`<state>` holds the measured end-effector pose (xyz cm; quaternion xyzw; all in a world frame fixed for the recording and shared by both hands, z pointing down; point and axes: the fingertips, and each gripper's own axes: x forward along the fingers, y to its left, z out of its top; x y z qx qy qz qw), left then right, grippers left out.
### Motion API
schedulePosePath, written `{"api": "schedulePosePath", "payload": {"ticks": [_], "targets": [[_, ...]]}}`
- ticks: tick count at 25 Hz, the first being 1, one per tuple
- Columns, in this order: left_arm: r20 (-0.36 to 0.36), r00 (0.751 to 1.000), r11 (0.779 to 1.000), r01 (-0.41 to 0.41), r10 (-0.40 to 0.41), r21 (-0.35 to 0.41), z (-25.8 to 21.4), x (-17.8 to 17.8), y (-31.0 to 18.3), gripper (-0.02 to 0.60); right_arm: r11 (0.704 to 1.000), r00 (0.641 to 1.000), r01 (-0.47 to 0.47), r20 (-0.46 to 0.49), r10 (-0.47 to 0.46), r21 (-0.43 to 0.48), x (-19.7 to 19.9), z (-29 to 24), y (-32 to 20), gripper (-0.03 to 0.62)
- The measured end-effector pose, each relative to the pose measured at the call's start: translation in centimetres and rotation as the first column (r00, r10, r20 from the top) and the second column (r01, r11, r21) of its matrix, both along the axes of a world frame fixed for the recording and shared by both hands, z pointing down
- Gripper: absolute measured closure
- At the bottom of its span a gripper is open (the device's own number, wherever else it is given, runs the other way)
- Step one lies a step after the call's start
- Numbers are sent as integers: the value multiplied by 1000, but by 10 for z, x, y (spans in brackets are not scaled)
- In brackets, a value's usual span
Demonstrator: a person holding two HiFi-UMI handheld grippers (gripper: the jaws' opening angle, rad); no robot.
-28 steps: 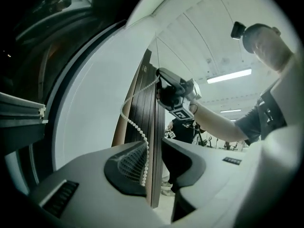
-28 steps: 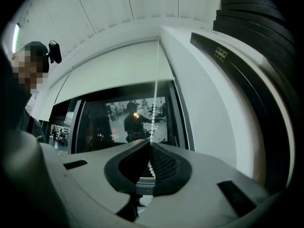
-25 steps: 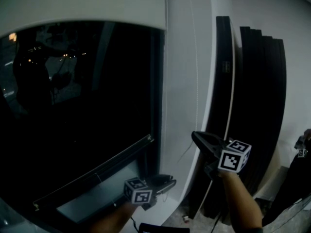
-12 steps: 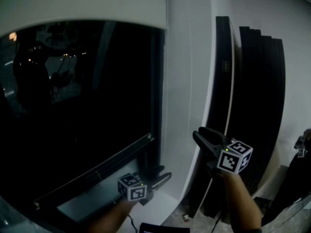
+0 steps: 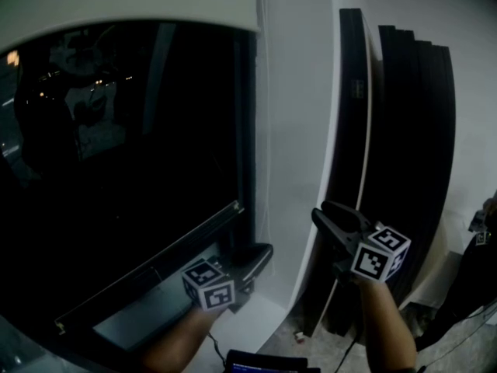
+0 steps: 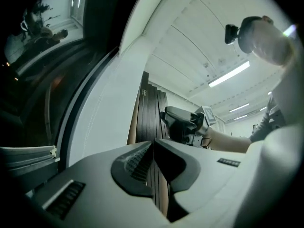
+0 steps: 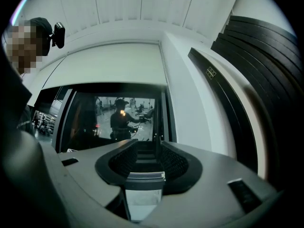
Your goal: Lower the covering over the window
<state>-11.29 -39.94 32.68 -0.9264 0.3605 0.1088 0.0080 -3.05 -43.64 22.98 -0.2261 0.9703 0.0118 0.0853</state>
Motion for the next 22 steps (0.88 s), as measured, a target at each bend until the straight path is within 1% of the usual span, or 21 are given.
{"api": "schedulePosePath", "payload": {"ticks": [1,3,7,13,18,22], "targets": [[6,1000,1000,8,-8,3,-4,0,1,577,1000,1000,-4,-1,4,-1,1,2,2,443],[18,1000,1000,26,-26,-5,-7,-1,2,584,1000,1000,-14,3,14,-4,3,7,6,478],[14,997,995,79,-78,-56,-7,-10,-2,584,999,999,-40,20,40,-31,10,19,12,541],[41,991,991,127,-125,-49,-9,-21,-8,586,993,993,-114,-6,114,-42,20,40,7,582],[42,987,986,159,-157,-54,-7,-30,-12,586,988,988,-149,-35,148,-46,26,56,9,585],[50,983,982,180,-178,-53,-6,-33,-13,585,986,988,-154,-20,153,-57,28,60,10,585]]}}
